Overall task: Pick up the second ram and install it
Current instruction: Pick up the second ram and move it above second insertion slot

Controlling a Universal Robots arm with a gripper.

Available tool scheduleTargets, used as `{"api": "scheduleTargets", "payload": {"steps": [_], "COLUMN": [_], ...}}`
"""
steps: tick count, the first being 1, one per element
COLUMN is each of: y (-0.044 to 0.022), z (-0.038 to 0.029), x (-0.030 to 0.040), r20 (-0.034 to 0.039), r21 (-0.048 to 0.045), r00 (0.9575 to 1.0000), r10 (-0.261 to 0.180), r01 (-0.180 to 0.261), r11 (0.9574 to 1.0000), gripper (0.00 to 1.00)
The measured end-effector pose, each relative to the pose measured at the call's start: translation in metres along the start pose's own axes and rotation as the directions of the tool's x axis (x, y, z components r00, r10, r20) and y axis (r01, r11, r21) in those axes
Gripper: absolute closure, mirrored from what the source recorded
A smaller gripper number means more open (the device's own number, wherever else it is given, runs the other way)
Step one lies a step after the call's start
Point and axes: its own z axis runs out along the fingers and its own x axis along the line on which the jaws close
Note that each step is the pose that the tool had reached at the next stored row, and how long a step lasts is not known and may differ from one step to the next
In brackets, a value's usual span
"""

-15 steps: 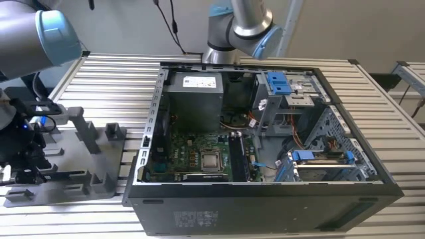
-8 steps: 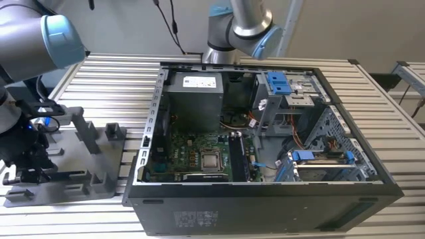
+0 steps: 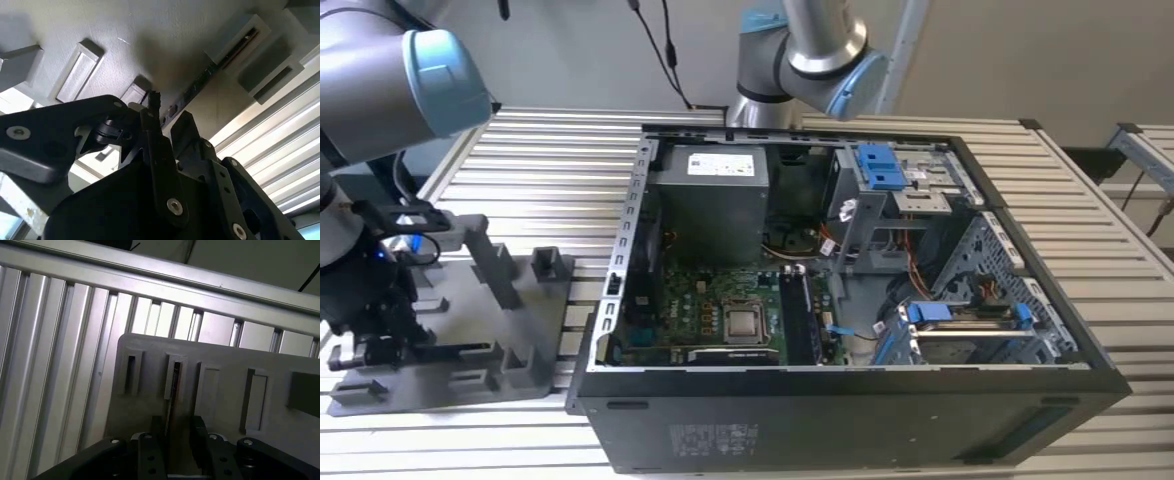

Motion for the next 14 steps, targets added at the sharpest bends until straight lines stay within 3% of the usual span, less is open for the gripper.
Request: {"api": "scheduleTargets", "payload": {"steps": [1,3,4,9,14], "y": [0.0,-0.0001,-0.0001,-0.0002,-0.0003], "z": [0.0,0.0,0.0,0.0,0.0], "x": [-0.0001,-0.0003,-0.0003,-0.0008,-0.0012], "r20": [0.0,0.0,0.0,0.0,0.0], "r21": [0.0,0.0,0.0,0.0,-0.0001], "r00": [1.0,1.0,1.0,1.0,1.0], "r10": [0.0,0.0,0.0,0.0,0.0], "r01": [0.0,0.0,0.0,0.0,0.0], "r11": [1.0,1.0,1.0,1.0,1.0], "gripper": [0.73,0.73,0.79,0.79,0.85]}}
